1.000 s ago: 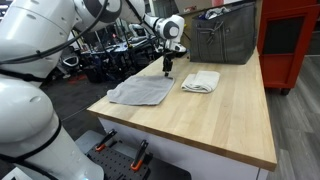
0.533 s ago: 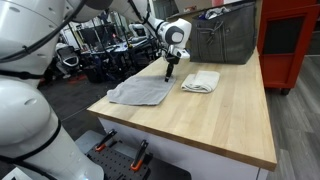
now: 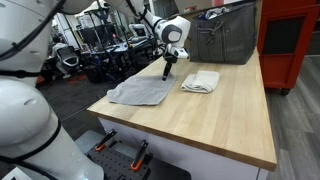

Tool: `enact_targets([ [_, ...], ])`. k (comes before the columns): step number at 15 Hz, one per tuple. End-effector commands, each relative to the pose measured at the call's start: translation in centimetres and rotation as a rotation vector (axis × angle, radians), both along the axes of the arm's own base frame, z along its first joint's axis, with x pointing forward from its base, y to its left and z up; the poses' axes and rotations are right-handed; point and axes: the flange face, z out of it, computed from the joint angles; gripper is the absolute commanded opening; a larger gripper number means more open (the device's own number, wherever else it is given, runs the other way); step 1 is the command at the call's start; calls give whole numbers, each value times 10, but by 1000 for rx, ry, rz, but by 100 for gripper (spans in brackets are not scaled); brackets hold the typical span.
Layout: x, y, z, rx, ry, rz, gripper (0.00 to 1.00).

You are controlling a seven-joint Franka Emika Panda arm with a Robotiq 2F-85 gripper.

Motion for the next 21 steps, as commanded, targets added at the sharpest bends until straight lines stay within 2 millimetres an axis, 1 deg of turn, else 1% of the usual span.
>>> enact_targets([
  [1,0,2,20,25,-27,-54,86],
  [2,2,3,23,27,-34,-54,69],
  [4,6,5,27,27,-44,-50,55],
  [9,13,10,36,11,-69,-42,15],
  [11,14,11,38,2,-78,-42,1],
  [12,15,11,39,-5,-82,-42,0],
  [15,21,8,43,-24,-96,-47,0],
  [21,37,-6,62,-111,-98,-77,1],
])
